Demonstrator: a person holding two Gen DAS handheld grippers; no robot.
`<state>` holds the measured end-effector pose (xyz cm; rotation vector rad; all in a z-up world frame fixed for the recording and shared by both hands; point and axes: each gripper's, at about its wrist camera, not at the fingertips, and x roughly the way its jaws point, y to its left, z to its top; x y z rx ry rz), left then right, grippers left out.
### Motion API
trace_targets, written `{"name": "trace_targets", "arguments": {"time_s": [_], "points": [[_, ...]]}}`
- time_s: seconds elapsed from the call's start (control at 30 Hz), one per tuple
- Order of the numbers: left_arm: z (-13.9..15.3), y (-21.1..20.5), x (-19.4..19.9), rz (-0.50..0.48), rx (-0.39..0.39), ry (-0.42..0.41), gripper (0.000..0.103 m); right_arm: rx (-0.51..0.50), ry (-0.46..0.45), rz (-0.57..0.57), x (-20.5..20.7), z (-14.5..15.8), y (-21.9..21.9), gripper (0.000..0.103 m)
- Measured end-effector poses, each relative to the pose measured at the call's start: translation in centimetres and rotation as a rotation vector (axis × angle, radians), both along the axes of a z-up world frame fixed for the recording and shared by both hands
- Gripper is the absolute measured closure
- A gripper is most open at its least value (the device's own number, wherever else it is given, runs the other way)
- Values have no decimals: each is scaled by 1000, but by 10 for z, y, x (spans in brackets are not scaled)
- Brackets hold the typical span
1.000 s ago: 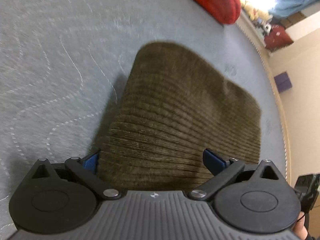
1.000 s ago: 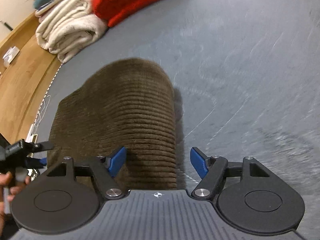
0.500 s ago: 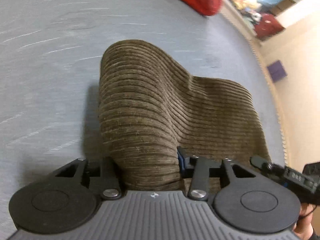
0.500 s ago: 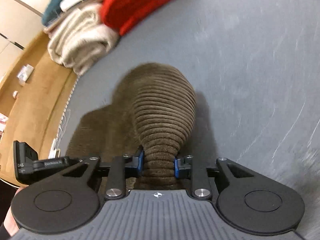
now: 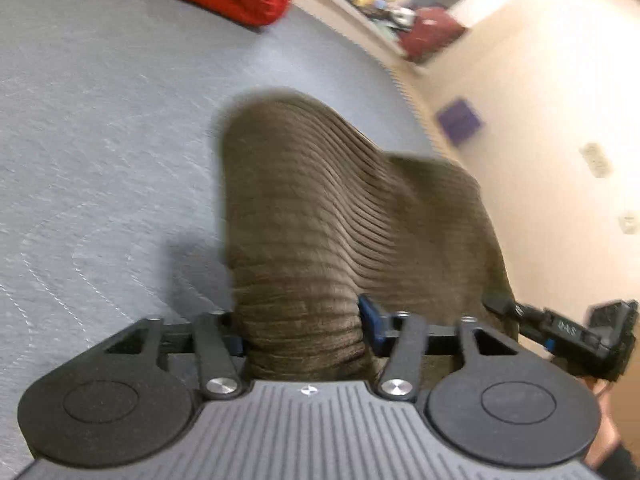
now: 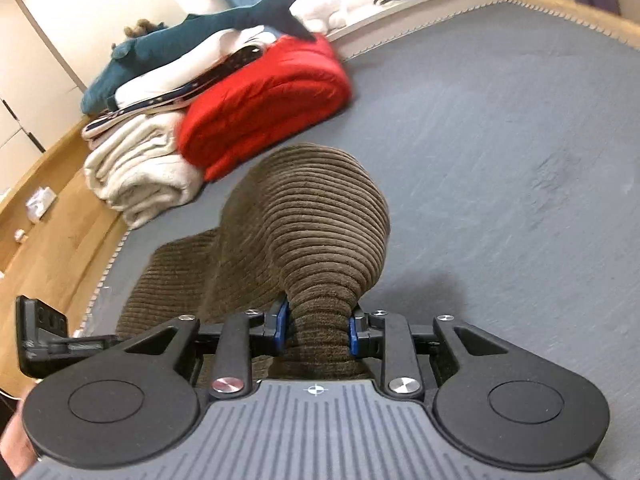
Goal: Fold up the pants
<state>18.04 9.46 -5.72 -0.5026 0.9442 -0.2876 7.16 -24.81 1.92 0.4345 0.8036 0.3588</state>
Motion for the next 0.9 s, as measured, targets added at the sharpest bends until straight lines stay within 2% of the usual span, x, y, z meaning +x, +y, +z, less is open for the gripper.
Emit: {"name": "trace_targets", "arguments": {"time_s": [0.07,0.1,0.13,0.2,0.23,0.3,0.37,0.43,0.47,0.5,0.53,0.57,0.6,0.67,0.73,0.83,0.9], "points": [[2,-6,2,91,168,-7,38,-126,88,-138,8,-24,-24,56],[4,-6,1,113,198,-18,45,-190,144,-213,11,-34,-34,64],[7,-8,0,105,183,-37,50,-202,164,-248,11,-39,-43,66],[13,-19,-3,35,139,-76,51,-117,133,-245,8,-37,-54,66],[14,-26,-6,-10,143,-98,51,-89,110,-213,6,-34,-53,66],[15,-43,-14,-112,181,-130,53,-108,73,-108,3,-33,-40,66],[6,-55,-21,-207,207,-111,56,-147,96,-15,-1,-42,-30,66],[-12,-68,-23,-281,247,-30,56,-188,186,95,3,-60,-15,66],[-30,-75,-21,-312,293,59,56,-248,245,151,3,-73,-7,67],[-47,-80,-20,-327,355,146,56,-356,298,209,1,-88,3,68],[-58,-85,-19,-330,417,196,43,-459,279,266,-4,-95,12,68],[-60,-88,-20,-323,464,201,37,-502,248,296,-6,-93,19,68],[-56,-91,-20,-317,483,179,37,-505,248,290,-4,-90,21,68],[-41,-94,-19,-287,469,105,38,-466,250,229,1,-83,15,68],[-26,-95,-16,-228,466,13,42,-408,160,155,12,-64,19,68],[-13,-91,-8,-122,459,-86,42,-336,25,-3,26,-42,14,68],[-7,-88,2,-58,411,-126,42,-365,-22,-98,40,-40,16,66]]}}
